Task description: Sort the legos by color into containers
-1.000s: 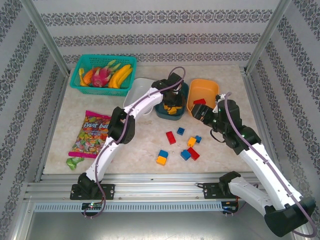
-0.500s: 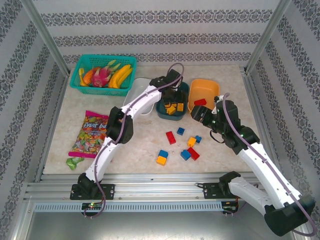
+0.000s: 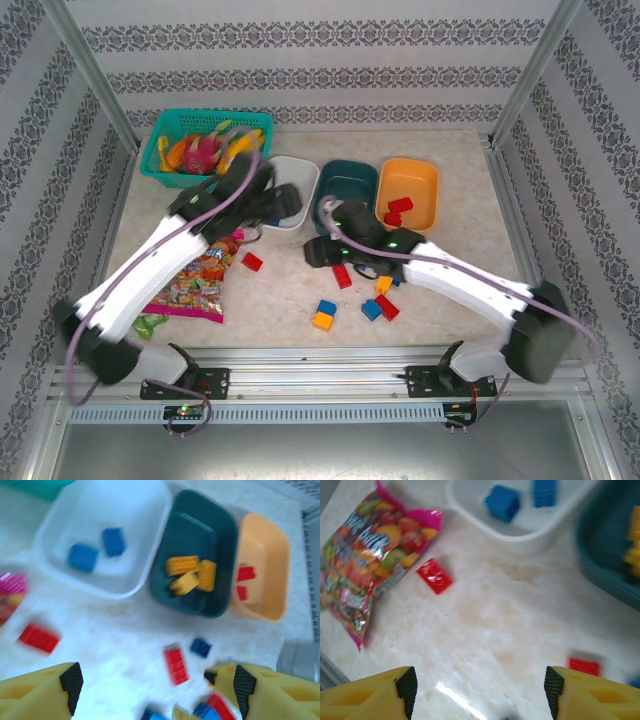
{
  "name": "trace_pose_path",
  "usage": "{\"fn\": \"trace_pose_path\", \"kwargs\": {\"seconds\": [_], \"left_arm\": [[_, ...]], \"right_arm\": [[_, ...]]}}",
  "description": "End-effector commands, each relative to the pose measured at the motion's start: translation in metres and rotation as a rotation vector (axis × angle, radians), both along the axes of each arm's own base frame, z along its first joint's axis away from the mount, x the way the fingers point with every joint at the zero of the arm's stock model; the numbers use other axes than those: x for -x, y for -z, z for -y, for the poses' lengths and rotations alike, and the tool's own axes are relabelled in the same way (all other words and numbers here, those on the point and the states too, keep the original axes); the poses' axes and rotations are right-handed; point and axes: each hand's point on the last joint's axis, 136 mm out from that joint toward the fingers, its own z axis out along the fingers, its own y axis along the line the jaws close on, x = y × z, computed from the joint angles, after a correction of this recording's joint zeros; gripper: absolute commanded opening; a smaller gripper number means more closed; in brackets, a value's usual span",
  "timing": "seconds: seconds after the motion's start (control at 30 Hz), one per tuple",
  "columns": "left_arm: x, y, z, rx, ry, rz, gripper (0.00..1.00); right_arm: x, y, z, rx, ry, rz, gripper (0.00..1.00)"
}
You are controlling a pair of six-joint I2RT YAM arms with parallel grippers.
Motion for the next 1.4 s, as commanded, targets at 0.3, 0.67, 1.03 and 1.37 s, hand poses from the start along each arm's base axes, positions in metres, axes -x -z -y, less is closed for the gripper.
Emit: {"fn": "trace_pose_path", "kwargs": {"seconds": [0.3,0.67,1.03,1.37], "left_arm": [[0.133,0.048,-0.117,0.03,-0.203,-0.014,0.92],[0.158,0.032,-0.135,0.048,-0.186,0.033,0.92],[0.164,0.024,-0.135,0.058,-0.163,0.036,0.91],[0.147,0.01,-0.106,0.078,-0.042,0.059,0.9]], "right_arm": [[-0.013,0.089,-0.105,0.279,-0.434,-0.025,0.74],[-0.04,0.139,-0.134,0.332,-0.458,-0.068,0.76],[-0.06,0.158,-0.149,0.36,-0.424,-0.088,0.51],[-0.068,0.082,-0.134,0.269,-0.314,0.008,0.3]]}}
